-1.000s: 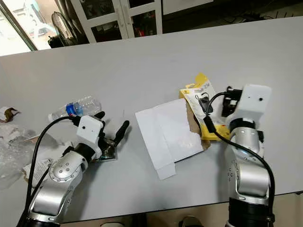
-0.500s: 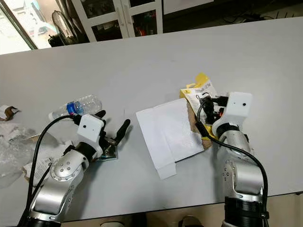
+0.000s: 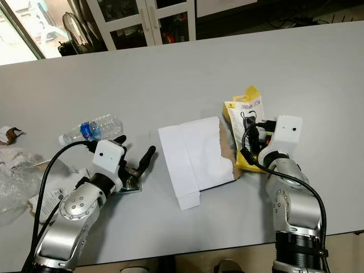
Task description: Picking trash to rubbish bin
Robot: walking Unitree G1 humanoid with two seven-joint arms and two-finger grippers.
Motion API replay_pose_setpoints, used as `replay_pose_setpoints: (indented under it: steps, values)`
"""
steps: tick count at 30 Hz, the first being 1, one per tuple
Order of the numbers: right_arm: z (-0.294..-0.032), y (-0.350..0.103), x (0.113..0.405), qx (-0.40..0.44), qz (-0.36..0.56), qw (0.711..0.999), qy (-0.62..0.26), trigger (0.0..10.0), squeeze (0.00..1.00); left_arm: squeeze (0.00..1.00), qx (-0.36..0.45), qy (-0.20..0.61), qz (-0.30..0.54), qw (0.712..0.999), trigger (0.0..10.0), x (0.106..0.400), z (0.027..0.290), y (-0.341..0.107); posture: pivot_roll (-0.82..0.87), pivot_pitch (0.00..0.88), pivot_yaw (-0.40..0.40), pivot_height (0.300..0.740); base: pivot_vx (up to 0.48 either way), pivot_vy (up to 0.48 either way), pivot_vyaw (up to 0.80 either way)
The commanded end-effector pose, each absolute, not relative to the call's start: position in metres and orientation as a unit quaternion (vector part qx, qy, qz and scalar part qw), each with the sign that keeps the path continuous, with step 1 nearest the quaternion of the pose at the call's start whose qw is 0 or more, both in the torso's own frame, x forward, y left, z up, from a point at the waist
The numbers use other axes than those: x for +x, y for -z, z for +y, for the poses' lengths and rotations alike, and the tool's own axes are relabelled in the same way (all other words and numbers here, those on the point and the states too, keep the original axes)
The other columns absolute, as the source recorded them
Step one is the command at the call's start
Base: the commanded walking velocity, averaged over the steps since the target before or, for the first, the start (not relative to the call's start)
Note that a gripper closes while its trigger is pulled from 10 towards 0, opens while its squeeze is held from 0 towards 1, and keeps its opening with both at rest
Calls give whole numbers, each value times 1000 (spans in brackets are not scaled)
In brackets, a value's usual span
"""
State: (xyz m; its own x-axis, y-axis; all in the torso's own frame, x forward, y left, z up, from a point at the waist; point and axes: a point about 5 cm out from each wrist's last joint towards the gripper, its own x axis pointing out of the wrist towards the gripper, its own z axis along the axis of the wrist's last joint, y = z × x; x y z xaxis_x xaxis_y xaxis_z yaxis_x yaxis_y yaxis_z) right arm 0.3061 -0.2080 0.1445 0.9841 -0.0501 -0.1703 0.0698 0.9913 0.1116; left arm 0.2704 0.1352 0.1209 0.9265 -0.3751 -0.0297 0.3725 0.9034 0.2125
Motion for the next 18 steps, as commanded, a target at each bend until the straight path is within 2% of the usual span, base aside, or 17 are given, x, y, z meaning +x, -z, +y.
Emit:
replay_pose_setpoints:
  steps: [1,9,10,11,12,13,18]
  values:
    - [-202,-108,298,92,175,980,7,10000,0,0,114,189,1,975,10000,269,137,-120,-15,181,104,740,0,0,0]
    - [-206,-102,299,98,184,978,8,10000,0,0,116,190,3,975,10000,268,138,-119,-12,183,106,740,0,0,0]
    - [-206,-100,299,104,193,976,9,8706,0,0,116,191,3,975,10000,268,138,-119,-12,183,106,740,0,0,0]
    - [-207,-98,299,109,199,974,8,3686,0,0,116,191,3,975,10000,268,138,-119,-12,183,106,740,0,0,0]
    - [-207,-98,299,109,199,974,8,3686,0,0,116,191,3,975,10000,268,138,-119,-12,183,106,740,0,0,0]
    - [-208,-97,299,116,204,972,9,0,0,0,116,192,3,975,10000,267,138,-119,-10,186,107,740,0,0,0]
    - [-209,-92,296,125,209,970,5,0,0,0,116,190,4,975,10000,267,137,-119,-11,183,105,740,0,0,0]
